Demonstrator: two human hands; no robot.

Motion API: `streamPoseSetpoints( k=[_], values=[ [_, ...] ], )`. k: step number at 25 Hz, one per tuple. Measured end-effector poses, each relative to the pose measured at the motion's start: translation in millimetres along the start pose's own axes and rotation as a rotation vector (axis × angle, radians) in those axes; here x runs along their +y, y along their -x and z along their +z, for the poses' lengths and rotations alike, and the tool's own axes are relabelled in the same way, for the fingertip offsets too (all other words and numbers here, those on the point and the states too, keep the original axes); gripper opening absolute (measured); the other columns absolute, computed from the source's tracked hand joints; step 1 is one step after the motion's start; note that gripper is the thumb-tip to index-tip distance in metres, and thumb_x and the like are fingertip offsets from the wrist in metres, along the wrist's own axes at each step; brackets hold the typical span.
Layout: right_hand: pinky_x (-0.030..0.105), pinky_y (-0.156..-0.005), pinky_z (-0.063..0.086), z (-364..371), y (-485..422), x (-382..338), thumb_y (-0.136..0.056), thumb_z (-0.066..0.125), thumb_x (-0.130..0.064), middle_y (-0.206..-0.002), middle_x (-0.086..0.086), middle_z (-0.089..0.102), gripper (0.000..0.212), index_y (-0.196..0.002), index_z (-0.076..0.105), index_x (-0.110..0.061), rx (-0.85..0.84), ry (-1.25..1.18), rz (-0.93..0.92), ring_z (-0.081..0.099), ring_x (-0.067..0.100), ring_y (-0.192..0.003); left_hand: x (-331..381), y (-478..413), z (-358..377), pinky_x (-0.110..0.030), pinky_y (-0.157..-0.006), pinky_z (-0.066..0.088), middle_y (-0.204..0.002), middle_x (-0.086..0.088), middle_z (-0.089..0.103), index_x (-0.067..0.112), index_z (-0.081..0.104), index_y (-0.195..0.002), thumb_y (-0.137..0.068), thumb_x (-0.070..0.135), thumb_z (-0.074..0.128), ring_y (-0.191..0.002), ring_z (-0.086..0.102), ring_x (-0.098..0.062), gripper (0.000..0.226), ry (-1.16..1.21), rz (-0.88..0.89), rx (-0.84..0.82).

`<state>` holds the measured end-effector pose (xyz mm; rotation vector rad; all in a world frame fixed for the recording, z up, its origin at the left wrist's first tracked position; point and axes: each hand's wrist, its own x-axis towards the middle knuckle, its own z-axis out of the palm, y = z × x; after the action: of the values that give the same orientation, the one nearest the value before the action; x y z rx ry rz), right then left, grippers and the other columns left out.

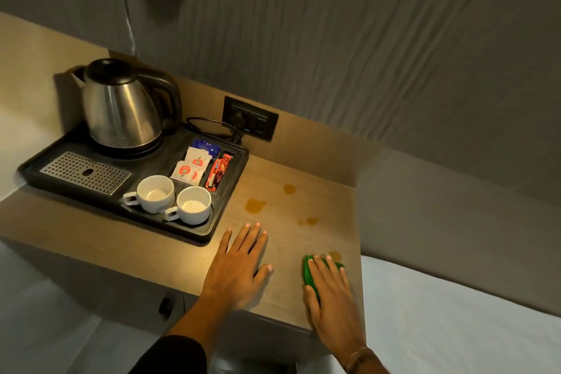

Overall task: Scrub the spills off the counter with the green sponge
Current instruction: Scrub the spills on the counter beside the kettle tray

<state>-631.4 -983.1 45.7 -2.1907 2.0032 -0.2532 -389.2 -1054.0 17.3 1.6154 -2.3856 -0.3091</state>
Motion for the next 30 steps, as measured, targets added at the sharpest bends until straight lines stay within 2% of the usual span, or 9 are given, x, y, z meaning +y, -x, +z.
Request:
streamPoseSetpoints(
  k=[2,7,12,17,20,23,26,28,30],
  values=[
    [0.04,-0.128,0.003,-6.2,-1.4,26.6,-0.105,0.024,-0.053,-0.167,-0.013,0.02,0.059,-0.16,0.025,-0.032,-0.007,-0.058,-0.02,0.008,0.012,-0.158,-0.1,0.5,1.9,-0.054,-0.128,0.001,-0.174,-0.002,0.013,0.025,0.015,-0.164,-0.103,0.066,0.024,-0.159,0.002,-0.023,0.074,0.024,-0.002,0.016],
    [0.05,-0.129,0.014,-15.5,-81.0,29.7,-0.109,0.044,-0.028,-0.165,0.003,0.036,0.05,-0.157,0.036,-0.017,0.073,-0.139,0.066,0.021,0.022,-0.156,-1.4,-0.1,4.9,-0.054,-0.128,0.003,-0.174,0.0,0.013,0.026,0.017,-0.163,-0.103,0.067,0.025,-0.159,0.003,-0.021,0.073,0.041,-0.007,0.051],
    [0.044,-0.129,0.009,-13.0,-43.6,68.4,-0.107,0.033,-0.051,-0.168,-0.011,0.027,0.055,-0.16,0.024,-0.039,-0.037,-0.091,-0.223,0.011,0.008,-0.158,-1.6,3.1,4.9,-0.048,-0.124,-0.009,-0.175,0.001,0.007,0.026,0.014,-0.164,-0.104,0.066,0.024,-0.159,-0.003,-0.019,0.073,0.05,-0.012,0.058],
    [0.051,-0.128,0.014,-25.2,-133.1,48.3,-0.109,0.045,-0.023,-0.165,0.009,0.037,0.05,-0.157,0.034,-0.015,0.065,-0.087,0.052,0.021,0.026,-0.156,3.4,2.8,-1.8,-0.049,-0.126,-0.009,-0.175,0.0,0.003,0.024,0.011,-0.164,-0.105,0.064,0.026,-0.159,-0.005,-0.019,0.073,0.053,-0.023,0.042],
    [0.046,-0.129,0.01,-6.0,-137.9,12.3,-0.11,0.042,-0.03,-0.167,0.001,0.031,0.051,-0.159,0.03,-0.023,-0.002,-0.076,-0.156,0.017,0.018,-0.157,5.0,3.3,-3.0,-0.051,-0.127,-0.006,-0.175,-0.001,0.003,0.024,0.011,-0.164,-0.105,0.062,0.027,-0.159,-0.005,-0.019,0.072,0.054,-0.026,0.035],
    [0.043,-0.128,0.009,-6.1,-96.2,43.4,-0.108,0.03,-0.048,-0.168,-0.013,0.025,0.053,-0.16,0.022,-0.039,-0.055,-0.052,-0.336,0.009,0.007,-0.157,4.2,2.9,-3.2,-0.049,-0.126,-0.007,-0.175,0.0,0.005,0.024,0.013,-0.163,-0.104,0.062,0.028,-0.159,-0.005,-0.018,0.071,0.062,-0.039,0.043],
    [0.049,-0.128,0.014,-16.8,-131.5,62.6,-0.108,0.041,-0.037,-0.165,0.001,0.037,0.052,-0.158,0.034,-0.026,-0.007,-0.097,-0.222,0.017,0.016,-0.157,3.6,3.5,-0.8,-0.049,-0.126,-0.008,-0.175,0.001,0.002,0.026,0.01,-0.164,-0.105,0.063,0.026,-0.158,-0.007,-0.018,0.072,0.062,-0.031,0.035],
    [0.052,-0.126,0.017,-19.2,-191.1,37.8,-0.107,0.049,-0.022,-0.162,0.011,0.042,0.05,-0.155,0.04,-0.013,0.075,-0.077,-0.047,0.025,0.027,-0.155,2.8,1.7,1.0,-0.05,-0.126,-0.009,-0.175,0.002,0.001,0.027,0.01,-0.164,-0.104,0.064,0.026,-0.158,-0.008,-0.017,0.072,0.067,-0.041,0.027],
    [0.051,-0.126,0.018,-14.8,-238.0,-3.6,-0.107,0.049,-0.019,-0.162,0.012,0.042,0.05,-0.155,0.041,-0.01,0.067,-0.074,-0.031,0.028,0.03,-0.154,3.5,-0.5,2.3,-0.049,-0.126,-0.01,-0.175,0.003,0.001,0.027,0.012,-0.163,-0.103,0.065,0.028,-0.158,-0.008,-0.016,0.073,0.087,-0.06,0.041]
  ],
)
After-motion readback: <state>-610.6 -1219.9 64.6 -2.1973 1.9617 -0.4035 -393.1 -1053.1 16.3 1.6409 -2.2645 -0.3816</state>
